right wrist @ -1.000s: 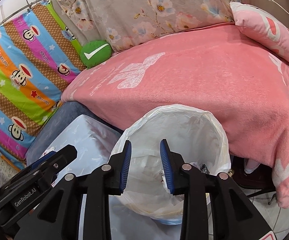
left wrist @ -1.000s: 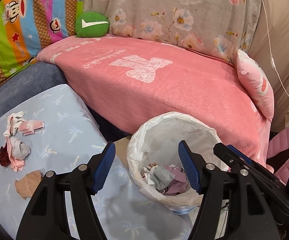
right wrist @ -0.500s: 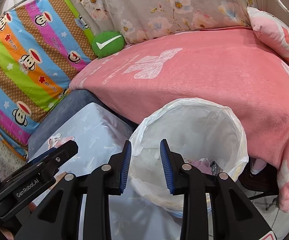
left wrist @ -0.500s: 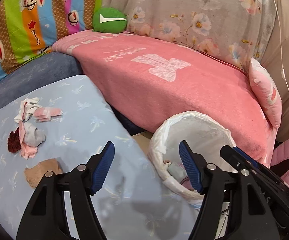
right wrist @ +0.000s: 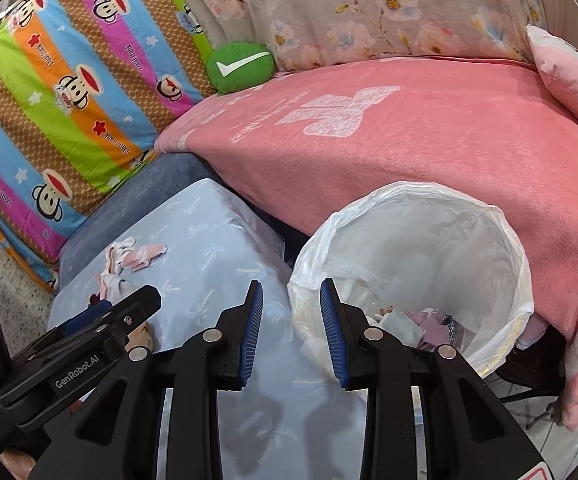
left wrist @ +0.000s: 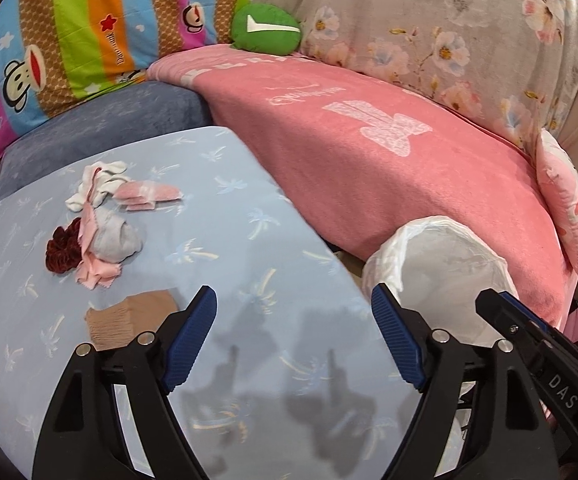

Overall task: Collect trash
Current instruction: 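Move both grippers back from the bin to the pile, then grasp the tan stocking with the left gripper while the right gripper grasps the pink cloth, then carry the tan stocking and pink cloth over the white bin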

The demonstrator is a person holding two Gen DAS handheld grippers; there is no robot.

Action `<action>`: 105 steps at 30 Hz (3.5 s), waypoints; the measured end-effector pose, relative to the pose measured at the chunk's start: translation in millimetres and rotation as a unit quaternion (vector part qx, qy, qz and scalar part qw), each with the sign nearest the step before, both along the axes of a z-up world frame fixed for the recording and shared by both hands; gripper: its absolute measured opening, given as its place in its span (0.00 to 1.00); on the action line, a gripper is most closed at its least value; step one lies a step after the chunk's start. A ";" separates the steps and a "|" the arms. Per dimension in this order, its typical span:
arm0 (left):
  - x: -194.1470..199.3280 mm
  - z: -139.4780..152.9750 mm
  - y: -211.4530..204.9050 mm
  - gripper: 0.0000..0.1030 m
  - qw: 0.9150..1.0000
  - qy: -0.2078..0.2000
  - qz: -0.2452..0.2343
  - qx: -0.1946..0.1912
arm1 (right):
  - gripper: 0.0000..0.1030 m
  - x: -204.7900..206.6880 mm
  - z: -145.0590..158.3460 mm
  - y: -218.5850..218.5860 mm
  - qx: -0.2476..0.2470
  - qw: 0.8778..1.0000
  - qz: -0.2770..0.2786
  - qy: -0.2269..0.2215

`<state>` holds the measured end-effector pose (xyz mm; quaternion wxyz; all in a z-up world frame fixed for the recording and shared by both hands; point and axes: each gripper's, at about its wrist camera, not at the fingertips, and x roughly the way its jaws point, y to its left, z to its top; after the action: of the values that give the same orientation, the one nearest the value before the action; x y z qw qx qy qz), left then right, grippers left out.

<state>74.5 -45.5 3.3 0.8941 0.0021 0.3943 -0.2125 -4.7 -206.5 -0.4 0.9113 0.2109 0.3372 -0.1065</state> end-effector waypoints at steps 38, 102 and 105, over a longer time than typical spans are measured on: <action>55.2 -81.1 108.7 0.32 0.989 0.113 0.097 -0.019 | 0.32 78.1 -46.3 113.8 -0.035 0.991 0.111 0.070; 62.8 -3.4 162.2 0.19 0.992 0.017 0.123 -0.008 | 0.03 146.5 -2.5 203.6 0.016 0.982 0.190 -0.012; 54.9 4.0 142.8 0.19 0.994 0.010 0.106 -0.006 | 0.03 130.6 9.3 180.1 0.020 0.984 0.173 -0.025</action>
<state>129.4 97.3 7.3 0.9076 -0.0467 0.3998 -0.1189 125.9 -26.4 8.9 0.9198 0.1702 0.3477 0.0648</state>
